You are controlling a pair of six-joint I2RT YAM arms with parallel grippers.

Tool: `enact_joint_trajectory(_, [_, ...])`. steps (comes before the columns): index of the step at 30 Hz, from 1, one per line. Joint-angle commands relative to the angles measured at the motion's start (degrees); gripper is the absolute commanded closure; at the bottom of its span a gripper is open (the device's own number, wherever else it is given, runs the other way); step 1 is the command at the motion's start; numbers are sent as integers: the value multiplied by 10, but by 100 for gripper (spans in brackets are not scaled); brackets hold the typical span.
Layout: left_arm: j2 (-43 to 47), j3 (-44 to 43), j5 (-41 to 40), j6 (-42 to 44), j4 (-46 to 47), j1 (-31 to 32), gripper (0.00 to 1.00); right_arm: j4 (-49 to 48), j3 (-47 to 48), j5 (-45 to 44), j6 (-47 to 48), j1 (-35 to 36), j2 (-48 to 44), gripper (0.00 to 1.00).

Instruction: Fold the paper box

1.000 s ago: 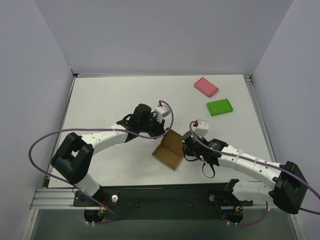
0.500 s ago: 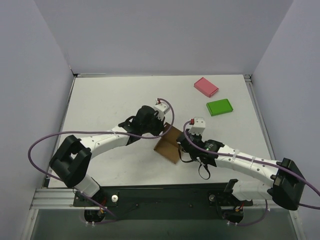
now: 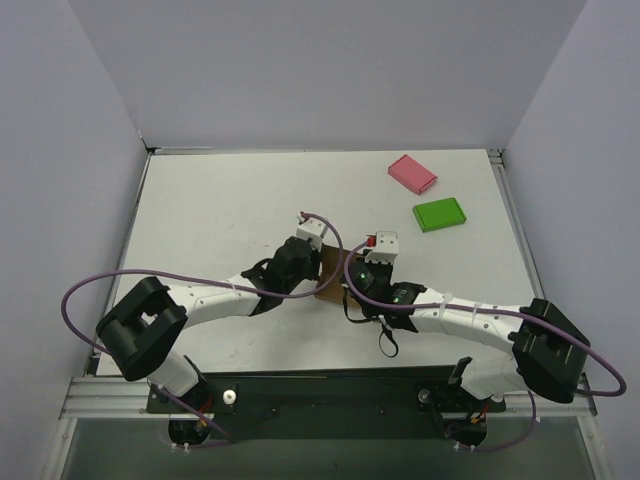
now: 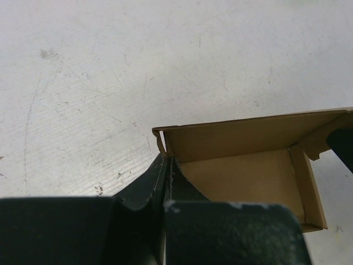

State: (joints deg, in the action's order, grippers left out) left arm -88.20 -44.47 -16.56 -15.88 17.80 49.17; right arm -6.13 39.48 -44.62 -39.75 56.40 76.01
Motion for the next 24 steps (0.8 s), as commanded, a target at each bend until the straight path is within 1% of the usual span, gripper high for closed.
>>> enact_joint_trajectory(1, [18, 21, -26, -34, 79, 33, 100, -98, -2, -27, -18, 15, 19, 100])
enact_joint_trajectory(7, [27, 68, -51, -51, 136, 58, 100, -87, -21, -73, -41, 41, 27, 100])
enact_joint_trajectory(10, [32, 95, -66, -58, 165, 70, 100, -69, -30, -89, -69, 54, 30, 100])
enact_joint_trajectory(12, [35, 106, -71, -64, 178, 76, 100, -48, -31, -95, -82, 63, 33, 100])
enact_joint_trajectory(16, [37, 128, -94, -68, 201, 94, 100, 10, -27, -136, -132, 85, 40, 100])
enact_joint_trajectory(22, [38, 160, -121, -79, 217, 117, 100, 121, -13, -145, -239, 100, 62, 100])
enact_joint_trajectory(24, [38, 171, -127, -86, 220, 123, 100, 139, -6, -151, -270, 107, 70, 100])
